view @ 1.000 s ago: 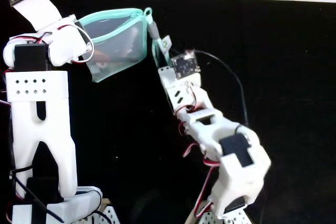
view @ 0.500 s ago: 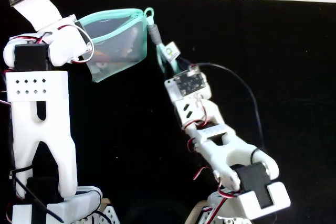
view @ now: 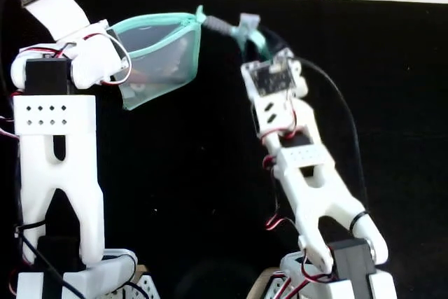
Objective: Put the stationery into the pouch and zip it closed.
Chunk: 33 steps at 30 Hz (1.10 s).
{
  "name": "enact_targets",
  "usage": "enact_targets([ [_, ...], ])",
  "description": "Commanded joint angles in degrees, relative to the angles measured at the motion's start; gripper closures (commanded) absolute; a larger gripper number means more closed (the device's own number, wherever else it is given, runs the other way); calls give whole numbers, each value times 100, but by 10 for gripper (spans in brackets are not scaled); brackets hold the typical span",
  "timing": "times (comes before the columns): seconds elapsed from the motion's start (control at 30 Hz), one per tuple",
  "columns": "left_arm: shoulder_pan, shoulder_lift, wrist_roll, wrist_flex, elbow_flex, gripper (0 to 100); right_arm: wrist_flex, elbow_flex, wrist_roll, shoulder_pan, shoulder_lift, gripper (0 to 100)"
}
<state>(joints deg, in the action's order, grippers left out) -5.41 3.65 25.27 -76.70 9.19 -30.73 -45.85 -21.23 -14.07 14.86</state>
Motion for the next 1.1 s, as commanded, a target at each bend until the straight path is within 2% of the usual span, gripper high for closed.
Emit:
enact_targets([
  [0.0,127,-277,-9,-44,-312,992,1200,840,-62,13,330,994],
  [0.2,127,-277,-9,-44,-312,992,3152,1411,-62,-136,620,994],
  [0.5,127,-277,-9,-44,-312,992,6396,2255,18,-884,1490,993],
  [0.77,127,-277,-9,-44,-312,992,8303,3424,1398,-1051,1754,993],
  [1.07,136,-277,-9,-44,-312,992,9288,4620,3596,-1024,1780,993],
])
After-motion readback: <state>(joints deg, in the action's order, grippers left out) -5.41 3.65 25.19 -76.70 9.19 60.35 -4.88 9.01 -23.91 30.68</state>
